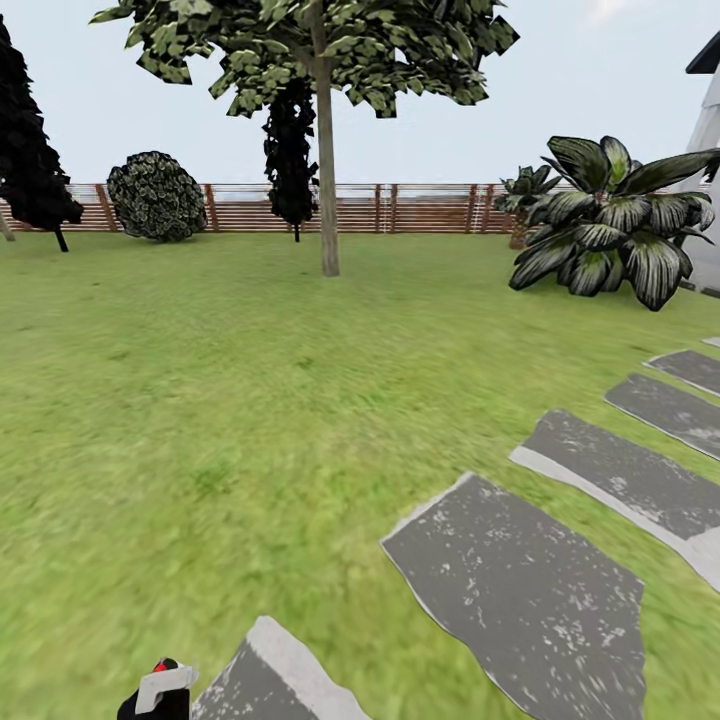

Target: In the garden, pick up the pesticide atomizer on the floor and spray pesticide onto both trees until each tree trunk is fully covered.

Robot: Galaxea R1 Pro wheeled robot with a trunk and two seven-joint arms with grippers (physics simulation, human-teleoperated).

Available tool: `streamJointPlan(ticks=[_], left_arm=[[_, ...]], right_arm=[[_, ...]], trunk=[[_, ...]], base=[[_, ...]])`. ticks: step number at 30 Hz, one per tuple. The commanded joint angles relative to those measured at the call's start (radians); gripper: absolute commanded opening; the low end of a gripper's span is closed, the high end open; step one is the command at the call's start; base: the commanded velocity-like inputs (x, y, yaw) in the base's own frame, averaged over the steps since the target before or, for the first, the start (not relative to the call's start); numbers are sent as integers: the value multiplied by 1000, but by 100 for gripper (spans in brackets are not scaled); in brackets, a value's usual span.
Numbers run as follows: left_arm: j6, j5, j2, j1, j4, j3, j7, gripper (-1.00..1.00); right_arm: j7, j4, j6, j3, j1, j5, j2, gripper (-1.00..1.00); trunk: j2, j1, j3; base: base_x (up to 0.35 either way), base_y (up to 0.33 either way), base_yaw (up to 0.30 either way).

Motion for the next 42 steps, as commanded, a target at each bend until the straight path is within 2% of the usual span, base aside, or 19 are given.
streamJointPlan(ticks=[1,42], left_arm=[[-2,9,0,-1,1,0,-5,-100],[-4,9,0,-1,-1,0,-4,-100]], right_arm=[[4,1,-3,-8,-1,6,0,100],[4,1,-3,-8,-1,6,0,100]], trunk=[[0,0,-1],[0,0,-1]], base=[[307,159,0],[309,153,0]])
